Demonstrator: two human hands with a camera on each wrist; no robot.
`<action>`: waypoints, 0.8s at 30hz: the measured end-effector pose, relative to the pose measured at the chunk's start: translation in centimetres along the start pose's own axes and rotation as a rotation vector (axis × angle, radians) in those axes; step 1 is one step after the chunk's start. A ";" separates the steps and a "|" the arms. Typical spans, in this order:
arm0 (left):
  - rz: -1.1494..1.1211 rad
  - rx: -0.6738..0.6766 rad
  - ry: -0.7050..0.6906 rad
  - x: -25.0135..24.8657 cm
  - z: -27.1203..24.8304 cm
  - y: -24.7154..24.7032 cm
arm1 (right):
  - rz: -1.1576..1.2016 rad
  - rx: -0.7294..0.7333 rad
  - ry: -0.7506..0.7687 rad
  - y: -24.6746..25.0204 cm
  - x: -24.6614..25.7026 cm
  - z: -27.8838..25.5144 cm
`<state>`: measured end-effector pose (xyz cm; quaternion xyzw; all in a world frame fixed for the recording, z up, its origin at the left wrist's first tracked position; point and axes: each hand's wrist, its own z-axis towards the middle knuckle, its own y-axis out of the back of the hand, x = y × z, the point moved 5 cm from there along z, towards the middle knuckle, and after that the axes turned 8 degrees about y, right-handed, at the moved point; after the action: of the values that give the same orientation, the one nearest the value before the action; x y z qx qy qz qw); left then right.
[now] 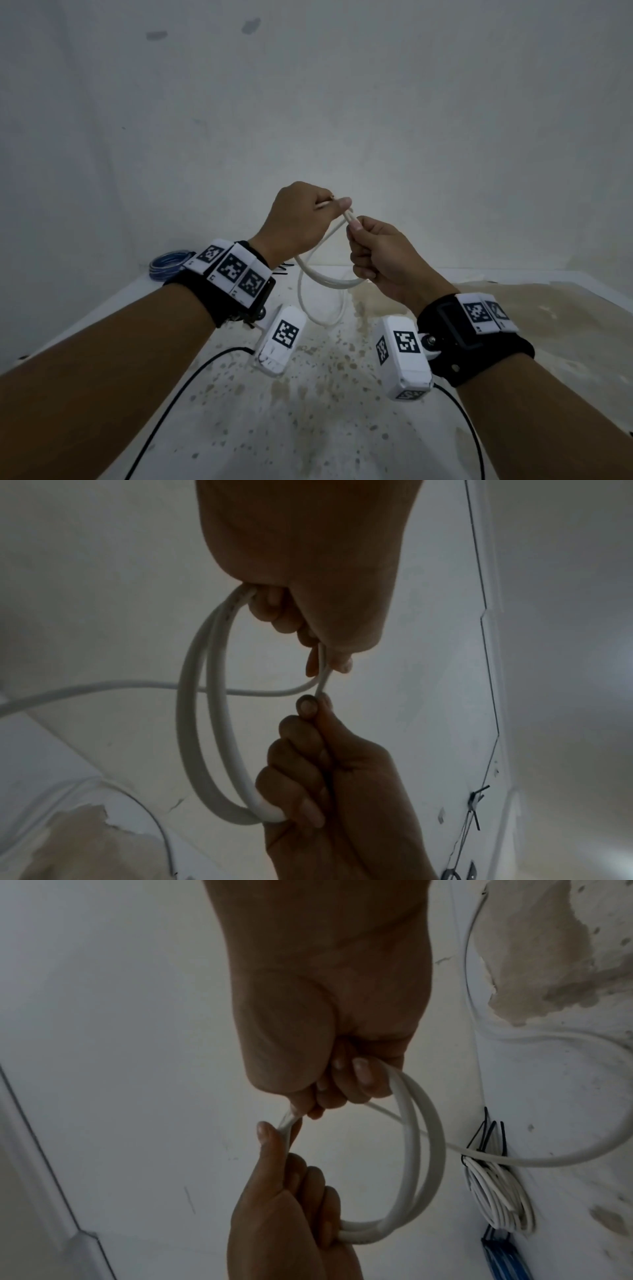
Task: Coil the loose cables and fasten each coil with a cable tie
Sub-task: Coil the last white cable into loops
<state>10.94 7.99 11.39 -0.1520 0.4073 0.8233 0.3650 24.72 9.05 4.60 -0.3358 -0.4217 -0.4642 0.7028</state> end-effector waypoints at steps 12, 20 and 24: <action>-0.275 0.006 0.103 0.4 0.4 1.5 | -0.613 -0.100 0.262 0.3 4.2 2.4; -0.272 -0.132 0.178 1.7 0.7 2.0 | -0.746 -0.044 0.253 1.0 5.8 2.4; -0.169 -0.163 0.131 1.3 0.8 2.0 | -0.614 -0.026 0.227 1.2 5.4 1.9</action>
<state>8.61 8.46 12.27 -0.2684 0.3476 0.8083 0.3921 26.49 9.10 10.12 -0.1482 -0.4163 -0.6944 0.5679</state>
